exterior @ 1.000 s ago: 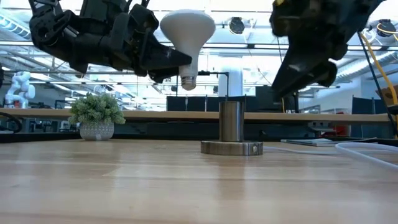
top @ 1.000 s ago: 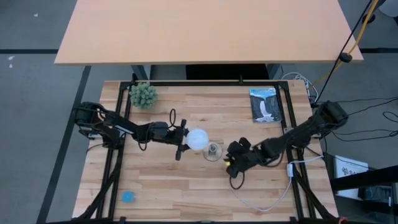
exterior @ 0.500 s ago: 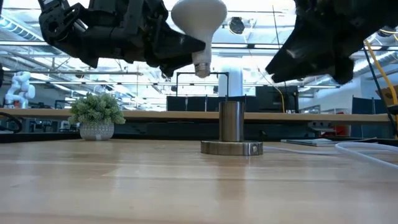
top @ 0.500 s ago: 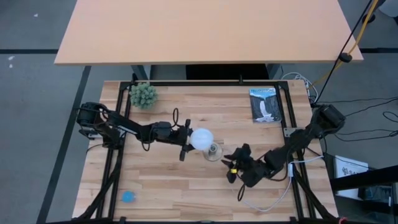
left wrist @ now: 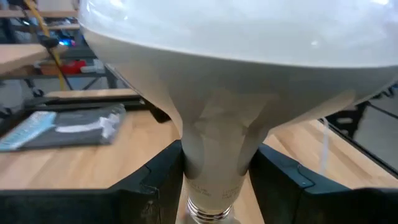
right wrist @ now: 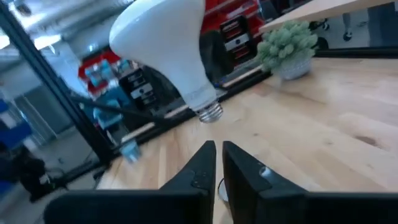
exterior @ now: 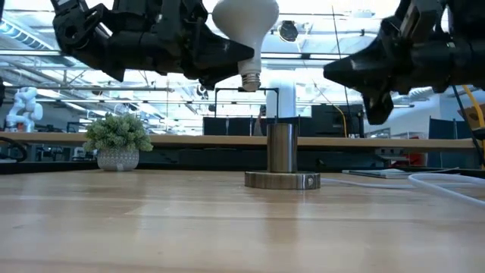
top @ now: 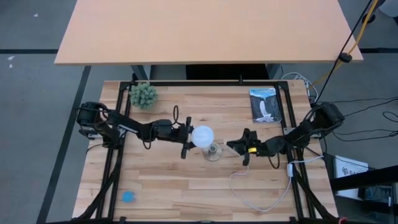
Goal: Screw lightbulb
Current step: Insert the white light bulb into the gold lamp
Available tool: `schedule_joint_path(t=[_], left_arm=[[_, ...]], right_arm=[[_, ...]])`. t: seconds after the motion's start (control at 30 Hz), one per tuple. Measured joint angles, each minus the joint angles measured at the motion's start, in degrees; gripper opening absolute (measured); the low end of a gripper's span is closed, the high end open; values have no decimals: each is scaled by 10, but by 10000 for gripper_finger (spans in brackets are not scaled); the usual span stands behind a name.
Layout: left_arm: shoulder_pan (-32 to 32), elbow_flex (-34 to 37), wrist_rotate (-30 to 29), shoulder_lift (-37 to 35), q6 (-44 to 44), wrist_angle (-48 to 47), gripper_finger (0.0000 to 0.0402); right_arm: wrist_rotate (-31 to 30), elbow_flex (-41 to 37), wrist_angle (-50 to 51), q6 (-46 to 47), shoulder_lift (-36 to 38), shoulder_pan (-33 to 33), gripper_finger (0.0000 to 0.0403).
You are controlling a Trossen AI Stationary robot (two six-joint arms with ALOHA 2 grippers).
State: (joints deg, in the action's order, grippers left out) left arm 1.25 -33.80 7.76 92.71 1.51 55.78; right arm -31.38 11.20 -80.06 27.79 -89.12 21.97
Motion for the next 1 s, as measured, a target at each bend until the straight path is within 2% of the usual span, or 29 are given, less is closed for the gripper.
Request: schedule_joint_path(t=[0.13, 0.27, 0.53, 0.73, 1.0], left_arm=[[-11, -17, -2, 0, 2, -9, 167], [-21, -28, 18, 0, -6, -9, 167], [-9, -28, 21, 0, -40, -13, 167], [-1, -28, -8, 1, -43, -13, 167], [3, -85, -4, 82, -70, 9, 167]], right_arm=[[2, -6, -12, -3, 0, -2, 18], [2, 17, 19, -38, 0, -2, 18], [0, 77, 94, -90, 0, -3, 18], [-1, 122, 142, -131, 0, -3, 18], [-3, 135, 168, -184, 0, -3, 18]])
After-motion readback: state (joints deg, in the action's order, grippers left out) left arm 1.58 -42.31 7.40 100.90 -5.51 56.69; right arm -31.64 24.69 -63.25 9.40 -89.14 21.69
